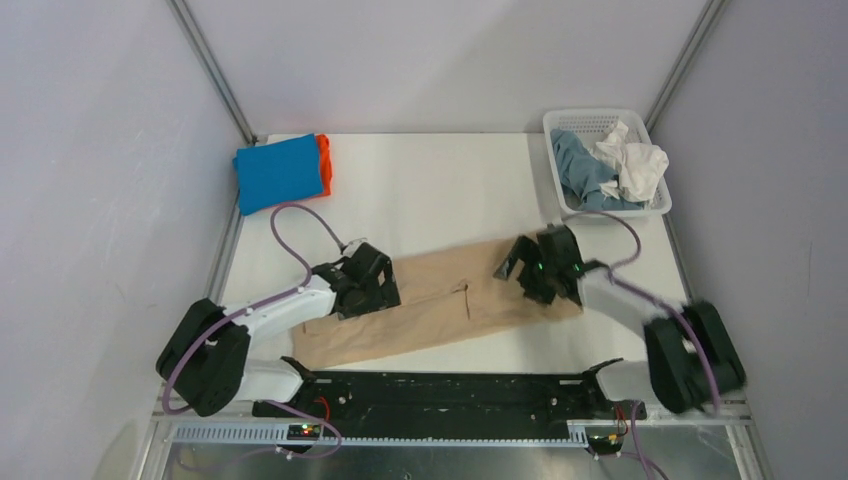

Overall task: Fold and stack the t-shirts
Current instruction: Rotate the tshirt 90 degrees

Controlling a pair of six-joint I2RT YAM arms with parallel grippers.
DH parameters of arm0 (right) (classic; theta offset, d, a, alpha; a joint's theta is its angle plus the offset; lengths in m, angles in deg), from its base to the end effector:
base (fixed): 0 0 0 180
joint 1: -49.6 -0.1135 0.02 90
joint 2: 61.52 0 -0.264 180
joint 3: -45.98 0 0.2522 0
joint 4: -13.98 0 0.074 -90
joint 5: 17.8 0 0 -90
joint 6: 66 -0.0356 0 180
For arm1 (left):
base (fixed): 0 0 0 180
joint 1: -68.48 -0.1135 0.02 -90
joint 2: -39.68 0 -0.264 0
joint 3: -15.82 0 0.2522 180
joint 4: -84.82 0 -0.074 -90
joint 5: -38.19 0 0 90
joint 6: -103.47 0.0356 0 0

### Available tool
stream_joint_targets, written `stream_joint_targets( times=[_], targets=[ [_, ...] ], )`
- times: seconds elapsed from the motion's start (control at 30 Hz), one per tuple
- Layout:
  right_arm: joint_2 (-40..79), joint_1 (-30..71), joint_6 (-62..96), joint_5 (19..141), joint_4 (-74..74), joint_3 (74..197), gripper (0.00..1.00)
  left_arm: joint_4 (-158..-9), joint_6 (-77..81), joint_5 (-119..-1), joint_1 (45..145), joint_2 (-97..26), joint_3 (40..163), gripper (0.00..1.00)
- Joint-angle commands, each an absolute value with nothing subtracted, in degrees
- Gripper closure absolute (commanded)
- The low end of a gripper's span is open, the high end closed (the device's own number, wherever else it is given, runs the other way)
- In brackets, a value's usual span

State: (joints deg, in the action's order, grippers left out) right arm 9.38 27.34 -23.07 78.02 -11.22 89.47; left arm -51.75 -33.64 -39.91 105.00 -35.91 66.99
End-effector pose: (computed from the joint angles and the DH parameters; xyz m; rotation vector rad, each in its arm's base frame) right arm 0.2059 0.0882 0.1599 0.5138 2.5436 0.6078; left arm 0.1852 -0.1280 0.1641 -0.3055 2.6970 -0.1434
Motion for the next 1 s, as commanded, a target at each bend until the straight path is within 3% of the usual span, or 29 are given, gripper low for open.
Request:
stream_joint_targets(
  times=[0.0,0.17,0.33,0.43,0.53,0.6,0.77,0.97],
  targets=[
    [28.4,29.4,-16.9,78.9,-2.7,103.5,0.01,-56.8,-41.5,-40.1,107.4,-32.9,64.7,0.00],
    [48.4,30.3,-11.5,79.5,-5.3,130.3,0.01,-62.5,-47.7,-41.8,110.4,-35.2,65.3,0.00],
    [65.3,29.8,-7.9,84.9,-10.9,152.2,0.00,-68.5,-52.8,-42.6,116.2,-45.7,71.8,0.00],
    [75.9,28.7,-5.3,85.7,-16.8,173.6,0.00,-70.7,-55.0,-41.5,118.9,-49.3,74.9,0.00],
    [90.0,28.5,-6.7,87.3,-23.2,193.1,0.00,-73.7,-59.7,-37.9,123.5,-53.7,77.3,0.00],
    [95.0,29.2,-12.2,90.9,-19.8,202.6,0.01,-76.6,-61.4,-39.8,124.7,-56.5,77.7,0.00],
    [90.0,30.3,-12.7,91.6,-12.8,203.6,0.01,-76.2,-58.8,-36.8,126.7,-49.5,75.4,0.00],
    [69.7,30.7,-2.7,93.5,-16.5,196.2,0.00,-71.7,-43.8,-26.8,129.4,-31.2,74.1,0.00]
  ],
)
